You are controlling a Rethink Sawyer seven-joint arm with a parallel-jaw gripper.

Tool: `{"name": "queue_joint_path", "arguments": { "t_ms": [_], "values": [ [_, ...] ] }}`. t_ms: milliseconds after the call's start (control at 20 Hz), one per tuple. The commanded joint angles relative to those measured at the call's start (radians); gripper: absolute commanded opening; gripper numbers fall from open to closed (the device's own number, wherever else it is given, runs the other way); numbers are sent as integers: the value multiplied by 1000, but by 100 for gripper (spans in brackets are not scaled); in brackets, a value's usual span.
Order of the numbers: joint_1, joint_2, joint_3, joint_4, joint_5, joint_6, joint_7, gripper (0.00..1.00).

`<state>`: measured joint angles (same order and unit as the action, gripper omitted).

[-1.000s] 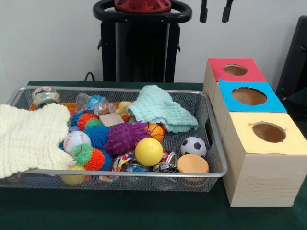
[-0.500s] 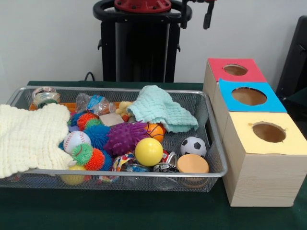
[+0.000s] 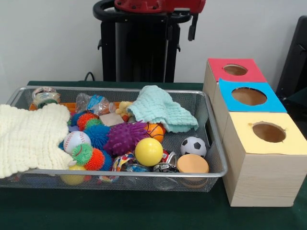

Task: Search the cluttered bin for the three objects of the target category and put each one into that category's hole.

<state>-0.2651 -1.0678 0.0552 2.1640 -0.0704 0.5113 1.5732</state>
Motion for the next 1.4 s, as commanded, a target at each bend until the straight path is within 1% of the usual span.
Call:
{"name": "queue_joint_path", "arguments": {
  "t_ms": [50,400,600,750,1200,1400],
  "values": [
    [-80,125,136,-122,-97,-59,-76,100],
    [-144,150,182,-145,-145,-45,-87,100],
    [-182,176,199,-164,-176,-31,-92,100],
    [-216,194,211,-181,-211,-31,-99,100],
    [-308,201,260,-186,-275,-12,-122,100],
    [-350,223,281,-194,-314,-18,-129,100]
  ]
}}
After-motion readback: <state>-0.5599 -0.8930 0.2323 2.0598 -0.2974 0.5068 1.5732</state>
